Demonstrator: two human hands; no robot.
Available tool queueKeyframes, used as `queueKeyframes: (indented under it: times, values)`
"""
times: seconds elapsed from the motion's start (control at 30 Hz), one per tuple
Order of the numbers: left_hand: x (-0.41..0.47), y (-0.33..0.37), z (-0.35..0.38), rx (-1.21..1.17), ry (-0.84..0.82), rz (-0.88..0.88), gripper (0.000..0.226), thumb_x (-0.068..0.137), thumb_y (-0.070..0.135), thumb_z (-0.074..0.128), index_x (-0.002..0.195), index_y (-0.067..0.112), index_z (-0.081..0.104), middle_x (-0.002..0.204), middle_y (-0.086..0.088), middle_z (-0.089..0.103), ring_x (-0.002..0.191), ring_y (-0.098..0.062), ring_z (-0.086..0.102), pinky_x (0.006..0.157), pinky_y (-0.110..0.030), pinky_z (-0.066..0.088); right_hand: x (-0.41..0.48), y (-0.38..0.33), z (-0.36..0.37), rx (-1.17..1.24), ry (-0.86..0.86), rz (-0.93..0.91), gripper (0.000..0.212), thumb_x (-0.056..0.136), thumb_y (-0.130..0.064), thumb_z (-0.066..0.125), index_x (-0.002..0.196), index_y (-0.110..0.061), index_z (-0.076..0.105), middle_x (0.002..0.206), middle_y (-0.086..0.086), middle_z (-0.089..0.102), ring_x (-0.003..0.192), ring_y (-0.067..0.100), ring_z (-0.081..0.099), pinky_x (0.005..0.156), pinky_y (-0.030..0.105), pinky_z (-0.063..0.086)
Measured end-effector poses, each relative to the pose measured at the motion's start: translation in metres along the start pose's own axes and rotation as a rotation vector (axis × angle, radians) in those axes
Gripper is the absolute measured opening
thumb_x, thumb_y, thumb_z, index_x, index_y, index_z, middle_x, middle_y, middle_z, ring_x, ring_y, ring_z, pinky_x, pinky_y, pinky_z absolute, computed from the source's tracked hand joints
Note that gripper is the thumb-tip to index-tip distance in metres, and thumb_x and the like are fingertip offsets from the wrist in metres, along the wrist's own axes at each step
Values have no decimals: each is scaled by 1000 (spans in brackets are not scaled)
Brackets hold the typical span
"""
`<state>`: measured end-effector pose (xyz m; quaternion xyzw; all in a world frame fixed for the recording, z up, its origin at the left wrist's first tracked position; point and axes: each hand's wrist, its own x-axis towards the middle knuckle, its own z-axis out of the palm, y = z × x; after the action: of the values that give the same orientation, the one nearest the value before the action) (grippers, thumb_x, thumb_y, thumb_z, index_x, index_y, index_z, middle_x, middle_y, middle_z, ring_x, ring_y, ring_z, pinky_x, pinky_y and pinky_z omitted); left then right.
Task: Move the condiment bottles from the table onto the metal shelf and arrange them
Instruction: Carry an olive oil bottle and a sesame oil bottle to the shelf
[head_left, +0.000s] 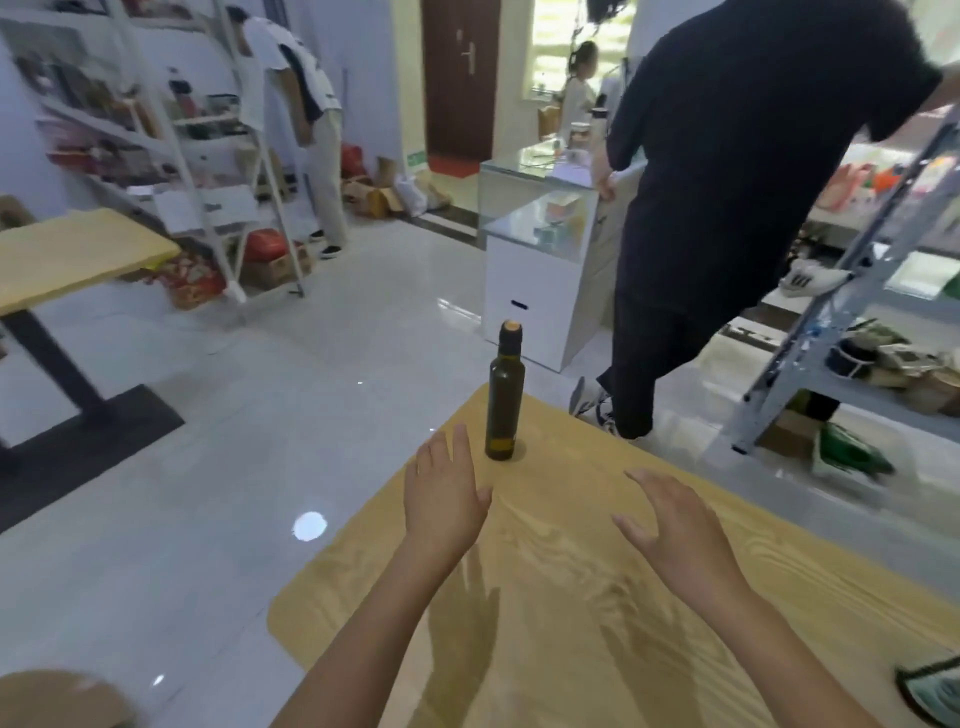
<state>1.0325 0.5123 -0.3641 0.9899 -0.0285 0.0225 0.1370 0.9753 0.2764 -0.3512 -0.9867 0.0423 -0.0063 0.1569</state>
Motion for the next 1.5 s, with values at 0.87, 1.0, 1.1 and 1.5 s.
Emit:
queueKeyframes:
  times: [0.87,1.0,1.1,1.5]
  values:
    - [170,62,56,-930,-176,71,24,83,24,71,95,19,51,94,3,55,85,-16,51,68,-30,33,23,8,7,-138,-48,417,58,94,-50,44,145,-32,26,153,-12,25,142,9,20,116,36,16]
    - [130,84,55,-1016,-320,91,22,83,21,71,89,27,50,86,14,53,83,-12,50,72,-29,35,7,18,2,-140,-54,442,58,94,-51,43,145,-33,24,153,-12,25,142,9,20,115,35,17]
    - [93,105,61,-1049,-428,149,25,81,19,72,92,28,52,90,10,57,85,-11,52,73,-28,36,-6,28,-8,-137,-29,448,57,94,-51,42,145,-35,23,151,-13,27,141,10,22,114,37,21]
    - [-58,189,84,-1026,-459,249,25,79,16,75,94,22,55,91,7,59,84,-5,55,70,-16,41,-126,128,-68,-75,110,451,57,90,-44,55,141,-29,34,145,-11,37,134,11,33,110,29,27]
